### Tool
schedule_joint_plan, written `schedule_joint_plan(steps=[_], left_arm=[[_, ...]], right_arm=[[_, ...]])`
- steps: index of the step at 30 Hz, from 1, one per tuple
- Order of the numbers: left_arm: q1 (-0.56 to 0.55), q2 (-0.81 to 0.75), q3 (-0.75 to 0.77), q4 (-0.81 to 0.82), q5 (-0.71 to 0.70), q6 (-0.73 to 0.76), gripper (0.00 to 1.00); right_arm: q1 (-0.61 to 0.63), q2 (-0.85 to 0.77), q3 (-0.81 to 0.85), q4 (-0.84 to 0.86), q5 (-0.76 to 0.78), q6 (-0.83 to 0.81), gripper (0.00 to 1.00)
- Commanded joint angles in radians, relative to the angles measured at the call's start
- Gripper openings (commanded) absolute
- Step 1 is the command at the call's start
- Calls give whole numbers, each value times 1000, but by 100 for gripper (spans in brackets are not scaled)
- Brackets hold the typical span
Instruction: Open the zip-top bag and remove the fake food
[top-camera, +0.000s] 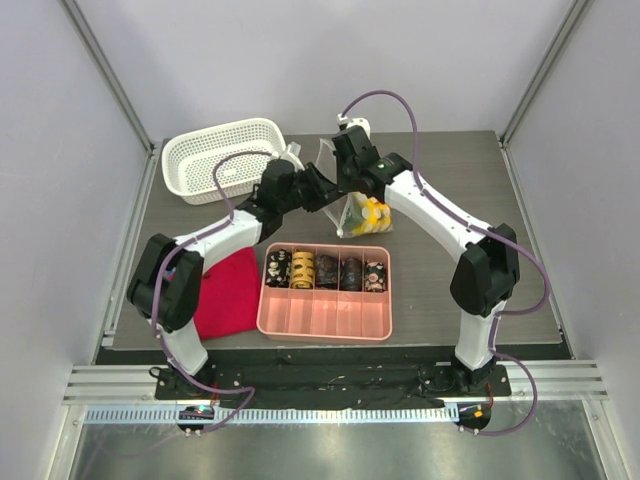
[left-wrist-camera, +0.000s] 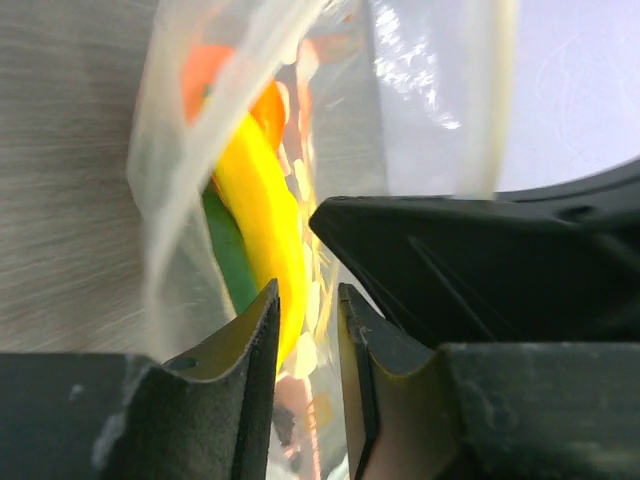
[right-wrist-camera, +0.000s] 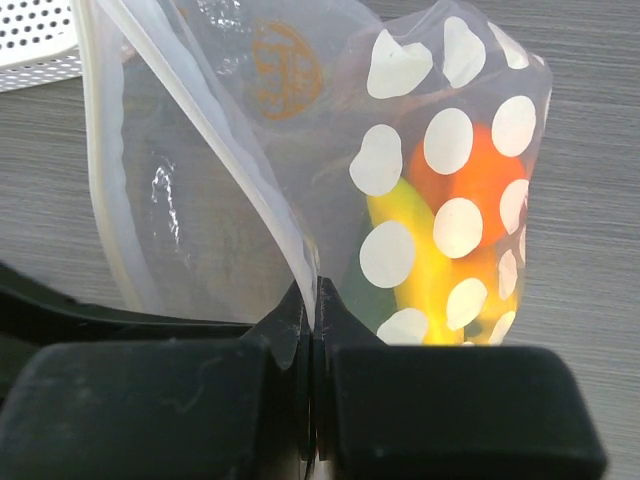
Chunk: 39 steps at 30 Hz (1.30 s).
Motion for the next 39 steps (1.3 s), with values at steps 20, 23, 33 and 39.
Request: schedule_joint_plan(steps=[20,23,33,39], left_arm=[[-44,149,103,-234,69,258,58],[-41,186,126,-239,88,258,63],[-2,266,161,-71,218,175,71],[7,309,164,25,309,75,68]], right_arm=[[35,-57,-14,186,-47,64,1],[36,-55,-35,185,-42,69,1],[36,-51,-60,191,-65,89,1],[35,-39,-69,203,-128,179,1]])
